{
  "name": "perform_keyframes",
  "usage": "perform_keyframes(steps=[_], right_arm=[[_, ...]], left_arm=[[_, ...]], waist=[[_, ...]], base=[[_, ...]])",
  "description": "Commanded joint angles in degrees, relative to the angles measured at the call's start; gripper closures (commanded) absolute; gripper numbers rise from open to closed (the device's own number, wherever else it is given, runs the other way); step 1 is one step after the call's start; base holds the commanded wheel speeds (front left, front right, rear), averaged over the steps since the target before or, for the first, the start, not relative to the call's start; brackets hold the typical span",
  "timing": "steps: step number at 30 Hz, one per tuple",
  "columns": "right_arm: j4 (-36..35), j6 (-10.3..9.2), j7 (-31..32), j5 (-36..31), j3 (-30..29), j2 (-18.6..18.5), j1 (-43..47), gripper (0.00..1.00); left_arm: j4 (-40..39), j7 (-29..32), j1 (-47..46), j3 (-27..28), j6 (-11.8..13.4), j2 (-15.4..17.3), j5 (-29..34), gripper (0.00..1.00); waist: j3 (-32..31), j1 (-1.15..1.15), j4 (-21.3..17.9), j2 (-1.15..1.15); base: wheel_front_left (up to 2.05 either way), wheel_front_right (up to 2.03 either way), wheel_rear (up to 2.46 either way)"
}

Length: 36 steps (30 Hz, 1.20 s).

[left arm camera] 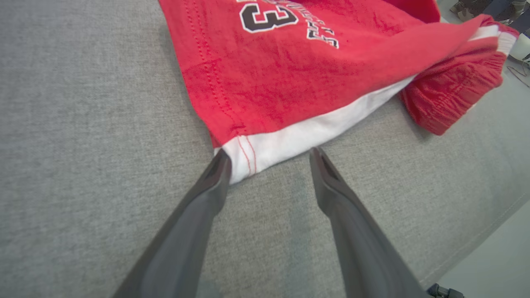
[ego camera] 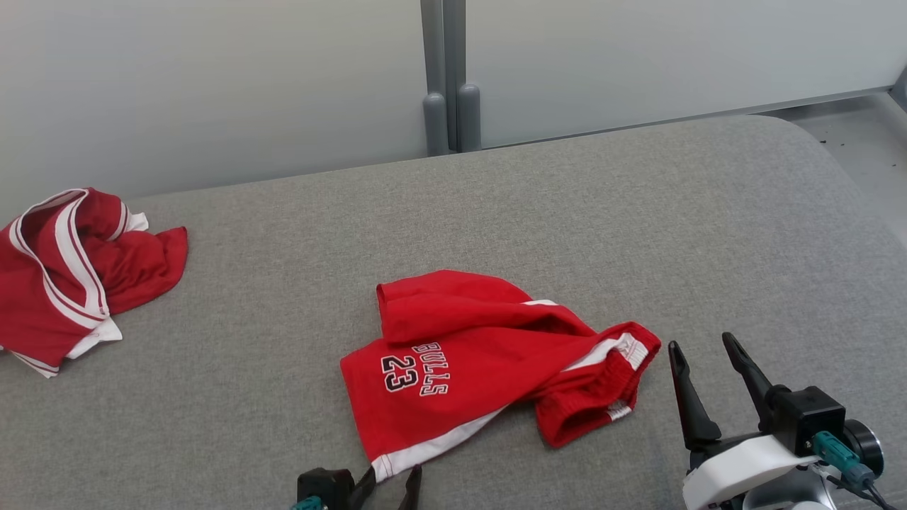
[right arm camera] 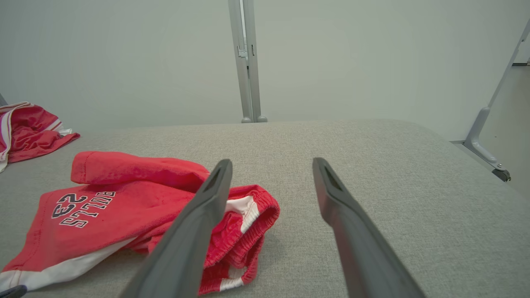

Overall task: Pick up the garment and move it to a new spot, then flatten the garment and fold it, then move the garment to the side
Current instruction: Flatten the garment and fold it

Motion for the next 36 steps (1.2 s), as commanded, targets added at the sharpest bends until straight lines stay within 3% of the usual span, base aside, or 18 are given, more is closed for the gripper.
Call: perform_keyframes(steps=[1, 3, 8, 11, 17, 26, 36], right_arm=[[0.15, 0.00, 0.04, 0.04, 0.15, -0.08, -0.60, 0.00], [0.20, 0.00, 0.04, -0.02, 0.25, -0.09, -0.79, 0.00], [0.20, 0.00, 0.13, -0.32, 0.34, -0.09, -1.02, 0.00], [0.40, 0.00, 0.05, -0.39, 0.23, -0.09, -0.97, 0.00], [1.36, 0.00, 0.69, 1.40, 0.84, -0.09, 0.14, 0.00], [5.15, 0.00, 0.97, 9.15, 2.83, -0.08, 0.67, 0.00], [14.17, 0.00, 0.75, 17.37, 8.06, -0.14, -3.82, 0.00]], left_arm=[[0.81, 0.07, -1.08, -0.15, -0.07, -0.11, -0.29, 0.16], [1.88, 0.17, -1.51, -0.21, -0.12, -0.24, -0.56, 0.46], [4.68, -0.62, -2.95, -0.62, -0.13, -0.45, -1.05, 0.69], [6.03, -1.09, -3.80, -1.15, -0.35, -0.58, -1.29, 1.00], [4.55, -3.67, -5.26, 0.71, 0.27, -0.18, -1.40, 1.00], [-7.42, -4.56, -3.44, 5.64, 2.90, 2.39, 0.91, 1.00], [-13.28, -4.27, -0.81, 5.22, 3.88, 3.42, 1.73, 1.00]], waist=[[0.01, 0.00, -0.05, 0.28], [0.04, 0.00, -0.11, 0.28], [0.17, 0.00, -0.39, 0.28], [0.19, 0.00, -0.48, 0.28], [0.23, 0.00, -0.04, 0.28], [0.10, 0.00, 1.58, 0.28], [-0.23, 0.00, 2.82, 0.28]], base=[[0.00, 0.00, 0.00], [0.00, 0.00, 0.00], [0.00, 0.00, 0.00], [0.00, 0.00, 0.00], [0.00, 0.00, 0.00], [0.00, 0.00, 0.00], [0.00, 0.00, 0.00]])
